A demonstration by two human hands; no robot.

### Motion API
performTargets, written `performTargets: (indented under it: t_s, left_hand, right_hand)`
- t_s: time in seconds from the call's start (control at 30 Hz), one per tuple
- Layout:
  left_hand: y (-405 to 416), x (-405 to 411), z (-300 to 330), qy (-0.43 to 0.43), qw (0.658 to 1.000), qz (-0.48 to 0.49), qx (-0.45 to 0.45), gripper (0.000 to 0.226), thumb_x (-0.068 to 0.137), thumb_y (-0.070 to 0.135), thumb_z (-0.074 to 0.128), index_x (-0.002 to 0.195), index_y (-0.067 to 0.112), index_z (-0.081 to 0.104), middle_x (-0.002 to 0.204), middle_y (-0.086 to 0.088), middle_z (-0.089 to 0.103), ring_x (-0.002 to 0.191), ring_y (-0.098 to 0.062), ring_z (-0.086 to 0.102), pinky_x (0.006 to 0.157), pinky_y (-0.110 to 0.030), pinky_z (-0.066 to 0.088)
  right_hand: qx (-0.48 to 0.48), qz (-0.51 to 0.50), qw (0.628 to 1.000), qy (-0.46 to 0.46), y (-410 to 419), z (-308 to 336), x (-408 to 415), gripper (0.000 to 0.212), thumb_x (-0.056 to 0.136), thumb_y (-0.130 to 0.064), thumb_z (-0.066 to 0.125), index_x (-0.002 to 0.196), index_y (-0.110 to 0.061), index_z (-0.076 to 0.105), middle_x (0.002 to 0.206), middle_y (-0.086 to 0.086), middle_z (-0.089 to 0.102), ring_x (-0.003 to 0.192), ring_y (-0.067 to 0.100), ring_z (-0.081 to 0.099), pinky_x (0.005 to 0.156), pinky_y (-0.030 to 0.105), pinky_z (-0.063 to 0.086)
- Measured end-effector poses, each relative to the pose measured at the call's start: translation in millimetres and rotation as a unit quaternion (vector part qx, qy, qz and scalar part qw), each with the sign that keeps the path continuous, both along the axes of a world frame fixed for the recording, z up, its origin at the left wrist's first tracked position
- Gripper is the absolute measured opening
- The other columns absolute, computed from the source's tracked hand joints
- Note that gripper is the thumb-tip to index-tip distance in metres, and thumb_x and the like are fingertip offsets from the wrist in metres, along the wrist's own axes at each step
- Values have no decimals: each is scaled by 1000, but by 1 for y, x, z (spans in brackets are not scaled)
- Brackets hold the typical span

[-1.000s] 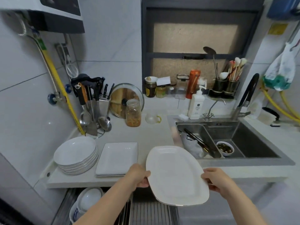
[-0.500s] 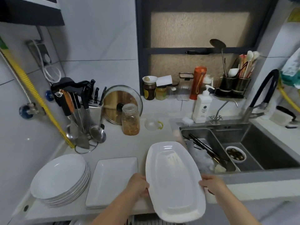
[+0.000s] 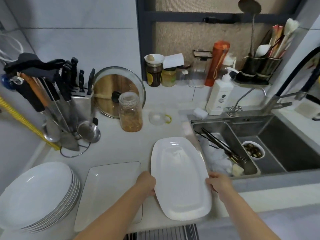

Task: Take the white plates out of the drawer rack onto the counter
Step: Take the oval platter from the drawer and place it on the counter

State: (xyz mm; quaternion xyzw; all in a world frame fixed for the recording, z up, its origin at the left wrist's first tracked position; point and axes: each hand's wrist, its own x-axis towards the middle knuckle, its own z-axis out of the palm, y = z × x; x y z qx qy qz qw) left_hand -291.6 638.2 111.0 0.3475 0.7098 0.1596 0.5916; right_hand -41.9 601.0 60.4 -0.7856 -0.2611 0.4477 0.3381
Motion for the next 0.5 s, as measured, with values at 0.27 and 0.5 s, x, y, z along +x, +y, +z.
performTargets:
  t_s: [0.27,0.5]
  left_hand:
    - [8,-6,-21,104,985,-121,73,28,77,-13,51,98,-9,69,102,-22,71,94,-31,70,86,-44,57]
    - [10,-3,-29,160,972,-147,86,30,76,-12,46,99,-10,66,104,-23,69,95,-34,68,81,-42,58]
  right_hand:
    - [2,-4,1000,8,0,-7,-1,31,77,13,55,96,-3,74,70,4,67,74,24,59,72,38,50]
    - [2,-10,1000,20,1,-13,-3,34,80,11,54,102,-8,72,91,13,69,85,26,61,86,41,52]
